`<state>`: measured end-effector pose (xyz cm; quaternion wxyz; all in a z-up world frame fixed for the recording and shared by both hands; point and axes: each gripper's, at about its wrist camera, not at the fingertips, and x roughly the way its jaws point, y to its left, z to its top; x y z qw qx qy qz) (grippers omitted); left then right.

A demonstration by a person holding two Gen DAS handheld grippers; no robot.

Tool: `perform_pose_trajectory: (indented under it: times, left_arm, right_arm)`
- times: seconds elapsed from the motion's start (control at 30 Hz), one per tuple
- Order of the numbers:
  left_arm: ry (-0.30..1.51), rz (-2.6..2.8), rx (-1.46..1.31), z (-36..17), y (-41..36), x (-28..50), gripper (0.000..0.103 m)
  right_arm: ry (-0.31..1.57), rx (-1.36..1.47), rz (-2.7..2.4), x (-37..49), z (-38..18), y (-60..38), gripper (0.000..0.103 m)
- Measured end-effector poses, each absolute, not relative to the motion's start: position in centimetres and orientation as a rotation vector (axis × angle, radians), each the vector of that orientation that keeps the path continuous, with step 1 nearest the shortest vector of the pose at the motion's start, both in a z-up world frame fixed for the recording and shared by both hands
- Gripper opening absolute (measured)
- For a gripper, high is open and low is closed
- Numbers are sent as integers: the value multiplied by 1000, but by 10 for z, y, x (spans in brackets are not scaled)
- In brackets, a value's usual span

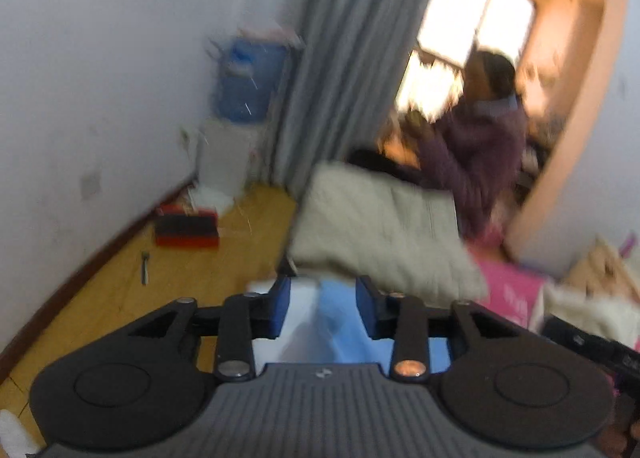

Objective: Fold clothes
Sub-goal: 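Lower the shirt onto the pile and open both grippers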

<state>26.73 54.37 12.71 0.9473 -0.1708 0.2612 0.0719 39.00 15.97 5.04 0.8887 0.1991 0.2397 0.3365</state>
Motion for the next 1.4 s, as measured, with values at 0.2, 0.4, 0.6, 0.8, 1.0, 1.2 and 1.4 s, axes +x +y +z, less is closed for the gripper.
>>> perform_pose_trajectory:
  times: [0.2,0.4,0.6,0.8,1.0,1.2,1.4]
  left_arm:
    - [483,-1,-269,162,535,238,39]
    - [706,-3,-56,107,487,284,37]
    - [658,130,-215,110,513,275,39]
    - [586,58,-126,155,499,206,45]
    - [595,-28,-135,160,456,114,55]
    - [622,-55,-317,134,415,42,55]
    - [611,-21,-358,124,369,-34,75]
  right_arm:
    - [330,342,789,352,98,144,39]
    - [516,151,839,358,76,192,17]
    - [593,532,506,400,50,136,5]
    - [564,408,705,336,83,110,6]
    - [612,202,907,256,96,136,7]
    - [697,-38,839,212,78,162,7]
    - [792,12,582,141,72,106,11]
